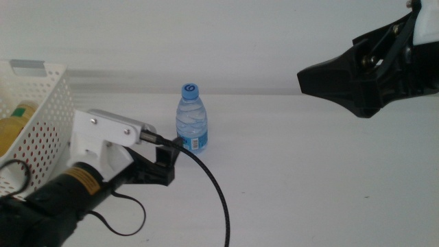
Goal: Use arms to grab the bottles and put them into the dustbin to the left of the table.
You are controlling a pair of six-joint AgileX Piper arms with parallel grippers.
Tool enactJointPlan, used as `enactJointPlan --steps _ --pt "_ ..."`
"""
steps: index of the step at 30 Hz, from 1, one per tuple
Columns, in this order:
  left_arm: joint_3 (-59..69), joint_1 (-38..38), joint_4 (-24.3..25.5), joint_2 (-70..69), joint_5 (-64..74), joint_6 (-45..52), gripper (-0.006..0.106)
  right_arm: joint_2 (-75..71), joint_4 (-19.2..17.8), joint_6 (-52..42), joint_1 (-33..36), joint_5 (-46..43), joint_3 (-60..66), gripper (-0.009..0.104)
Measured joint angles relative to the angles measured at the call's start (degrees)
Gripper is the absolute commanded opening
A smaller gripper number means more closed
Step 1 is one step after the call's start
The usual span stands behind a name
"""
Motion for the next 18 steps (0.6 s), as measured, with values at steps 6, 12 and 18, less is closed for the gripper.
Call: enactJointPlan --steps 6,12,18 --pt "-0.55 0.0 3.36 7.61 -6.91 -2.34 0.094 0.0 0.0 0.0 0.0 0.0 0.0 0.085" --pt "-4.24 -0.09 4.15 13.12 -7.64 -2.45 0.094 0.0 0.0 0.0 0.0 0.0 0.0 0.085" --pt "-8.54 -0.09 4.4 16.92 -7.64 -2.45 0.094 0.0 0.0 0.0 0.0 0.0 0.0 0.085"
